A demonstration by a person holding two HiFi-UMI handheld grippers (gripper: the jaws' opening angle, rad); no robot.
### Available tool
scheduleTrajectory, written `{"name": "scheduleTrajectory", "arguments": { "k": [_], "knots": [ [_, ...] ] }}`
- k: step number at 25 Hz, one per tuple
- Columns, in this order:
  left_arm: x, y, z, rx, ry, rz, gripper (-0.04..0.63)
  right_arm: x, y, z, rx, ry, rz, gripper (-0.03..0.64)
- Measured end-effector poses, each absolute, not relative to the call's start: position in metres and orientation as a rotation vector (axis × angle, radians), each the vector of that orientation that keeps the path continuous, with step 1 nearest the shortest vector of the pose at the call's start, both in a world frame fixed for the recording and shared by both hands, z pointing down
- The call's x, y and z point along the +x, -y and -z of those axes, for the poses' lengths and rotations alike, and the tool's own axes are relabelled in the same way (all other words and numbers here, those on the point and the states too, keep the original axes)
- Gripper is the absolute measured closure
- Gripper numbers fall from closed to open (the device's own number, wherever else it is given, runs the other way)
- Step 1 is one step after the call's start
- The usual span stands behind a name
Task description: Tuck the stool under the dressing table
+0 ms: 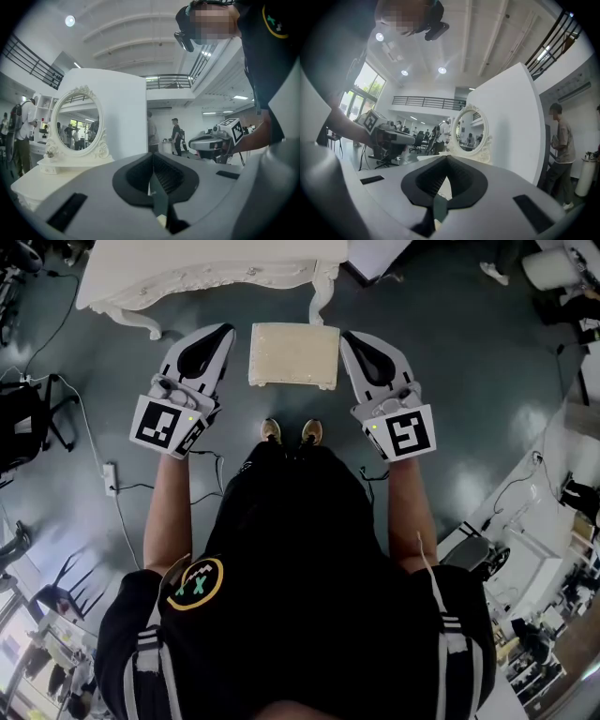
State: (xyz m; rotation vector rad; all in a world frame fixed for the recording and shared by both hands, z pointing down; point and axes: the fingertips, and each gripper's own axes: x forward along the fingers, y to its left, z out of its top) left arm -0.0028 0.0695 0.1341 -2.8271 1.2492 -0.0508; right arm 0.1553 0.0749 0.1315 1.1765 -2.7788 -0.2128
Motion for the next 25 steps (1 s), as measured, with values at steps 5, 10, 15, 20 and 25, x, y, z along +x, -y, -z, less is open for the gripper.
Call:
{"name": "scheduleTrajectory", "arguments": {
  "k": [5, 10, 15, 20, 25],
  "knots": [
    [-0.0005, -0.0696, -0.1329, -2.828, -1.246, 0.053, 0.574, 0.1536, -0.0753, -0.127, 1.192, 2.799, 0.196, 0.595],
    [-0.0028, -0.0695, -0.134, -2.83, -1.246, 0.051, 0.574, 0.1529, -0.0741, -0.125, 1.213, 2.814, 0.18, 0.595],
    [-0.003, -0.0697, -0.1342, -2.832, -1.247, 0.053, 0.574, 0.1561, -0.0745, -0.1298, 1.196, 2.795, 0.194, 0.57],
    [-0.0033, -0.0672, -0.1352, -2.833, -1.246, 0.055, 0.574, 0.155, -0.0727, -0.1301, 1.192, 2.806, 0.188, 0.507],
    [-0.0041, -0.0676, -0.1346, -2.835, -1.241, 0.055, 0.574, 0.157, -0.0719, -0.1331, 1.189, 2.81, 0.156, 0.308]
  ]
}}
